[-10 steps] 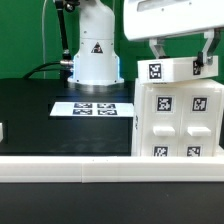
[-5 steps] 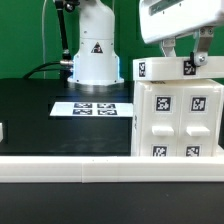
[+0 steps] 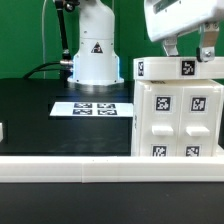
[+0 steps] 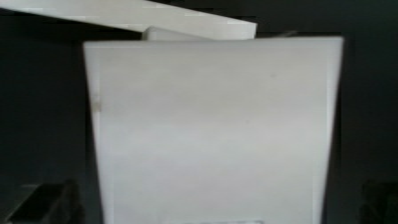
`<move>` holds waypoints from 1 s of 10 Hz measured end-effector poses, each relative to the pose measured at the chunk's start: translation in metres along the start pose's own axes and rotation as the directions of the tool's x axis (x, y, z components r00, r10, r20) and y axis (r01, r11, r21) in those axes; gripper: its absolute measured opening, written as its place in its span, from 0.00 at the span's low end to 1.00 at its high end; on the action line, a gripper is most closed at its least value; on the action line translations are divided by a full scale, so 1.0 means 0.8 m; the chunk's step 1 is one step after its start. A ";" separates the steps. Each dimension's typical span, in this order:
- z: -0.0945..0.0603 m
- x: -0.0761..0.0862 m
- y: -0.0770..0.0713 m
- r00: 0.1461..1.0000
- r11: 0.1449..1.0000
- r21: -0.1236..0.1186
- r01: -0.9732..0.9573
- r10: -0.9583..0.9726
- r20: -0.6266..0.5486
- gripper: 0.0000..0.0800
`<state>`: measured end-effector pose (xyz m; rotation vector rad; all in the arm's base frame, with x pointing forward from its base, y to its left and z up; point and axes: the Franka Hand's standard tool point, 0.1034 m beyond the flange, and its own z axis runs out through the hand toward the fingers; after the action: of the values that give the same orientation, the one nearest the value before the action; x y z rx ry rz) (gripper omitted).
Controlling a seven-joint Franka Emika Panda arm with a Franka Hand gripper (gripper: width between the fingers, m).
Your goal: Assemble cabinet
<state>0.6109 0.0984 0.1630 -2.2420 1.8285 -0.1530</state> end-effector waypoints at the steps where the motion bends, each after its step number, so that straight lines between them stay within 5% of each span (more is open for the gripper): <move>1: -0.007 -0.001 -0.002 1.000 1.000 0.009 0.016 -0.016 0.002 1.00; 3: -0.025 -0.003 -0.007 0.999 0.999 0.037 0.034 -0.034 0.019 1.00; 6: -0.022 -0.004 -0.006 0.996 0.995 0.034 0.090 -0.091 0.017 1.00; 10: -0.029 -0.003 -0.014 0.813 0.813 0.030 0.582 -0.582 0.007 1.00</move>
Offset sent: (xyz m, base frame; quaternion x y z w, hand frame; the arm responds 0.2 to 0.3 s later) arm 0.0000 0.0000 0.0000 0.0000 0.0000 0.0000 1.0000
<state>0.6158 0.0999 0.1886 -2.7007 1.0545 -0.2617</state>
